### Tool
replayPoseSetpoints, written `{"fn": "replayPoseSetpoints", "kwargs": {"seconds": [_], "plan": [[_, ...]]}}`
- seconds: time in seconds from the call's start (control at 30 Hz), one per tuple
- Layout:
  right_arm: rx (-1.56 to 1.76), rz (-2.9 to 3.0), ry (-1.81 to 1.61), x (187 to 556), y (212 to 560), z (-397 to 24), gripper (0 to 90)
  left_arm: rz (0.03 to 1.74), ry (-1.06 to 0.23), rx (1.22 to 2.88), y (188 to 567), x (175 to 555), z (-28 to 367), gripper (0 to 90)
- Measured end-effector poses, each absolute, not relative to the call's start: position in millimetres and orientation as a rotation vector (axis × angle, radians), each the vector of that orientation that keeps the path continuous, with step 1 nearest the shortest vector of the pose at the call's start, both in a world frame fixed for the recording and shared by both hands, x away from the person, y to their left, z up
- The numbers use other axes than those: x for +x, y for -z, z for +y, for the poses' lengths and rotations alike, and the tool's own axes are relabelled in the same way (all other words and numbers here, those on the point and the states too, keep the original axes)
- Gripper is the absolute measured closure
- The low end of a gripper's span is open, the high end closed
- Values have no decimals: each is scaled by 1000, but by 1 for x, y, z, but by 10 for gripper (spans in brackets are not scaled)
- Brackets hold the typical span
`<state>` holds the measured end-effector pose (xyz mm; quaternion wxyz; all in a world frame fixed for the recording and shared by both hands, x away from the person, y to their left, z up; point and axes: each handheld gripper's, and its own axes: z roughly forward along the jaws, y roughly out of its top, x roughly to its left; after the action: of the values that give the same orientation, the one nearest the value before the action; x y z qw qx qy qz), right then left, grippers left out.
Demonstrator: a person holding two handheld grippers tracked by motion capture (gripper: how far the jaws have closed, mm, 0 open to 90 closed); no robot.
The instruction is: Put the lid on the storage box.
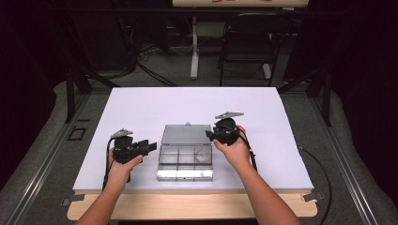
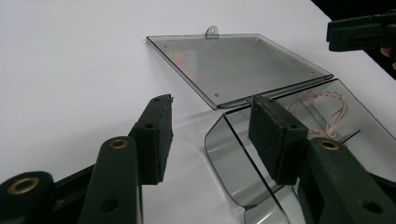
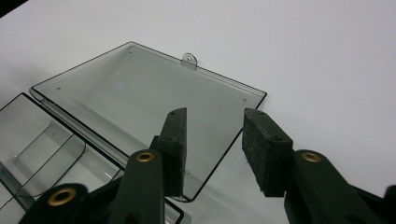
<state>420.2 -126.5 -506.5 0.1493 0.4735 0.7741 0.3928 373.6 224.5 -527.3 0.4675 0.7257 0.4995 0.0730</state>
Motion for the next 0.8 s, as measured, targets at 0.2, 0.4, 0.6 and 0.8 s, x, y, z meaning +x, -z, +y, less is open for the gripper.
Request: {"fn": "replayPoseSetpoints", "kwargs": {"seconds": [0.2, 0.4, 0.6, 0.8], "plan": [[1383, 2220, -1125, 424, 510, -128, 615, 1245, -177, 1786, 528, 383, 219, 507], [1411, 2208, -1132, 428, 512, -131, 613, 1267, -185, 1795, 529, 393, 212, 508], [1437, 2209, -1135, 430, 516, -132, 599, 1292, -180, 1811, 532, 401, 204, 507], [1486, 2218, -1140, 433, 519, -132, 593, 1306, -149, 1805, 530, 409, 198, 514]]}}
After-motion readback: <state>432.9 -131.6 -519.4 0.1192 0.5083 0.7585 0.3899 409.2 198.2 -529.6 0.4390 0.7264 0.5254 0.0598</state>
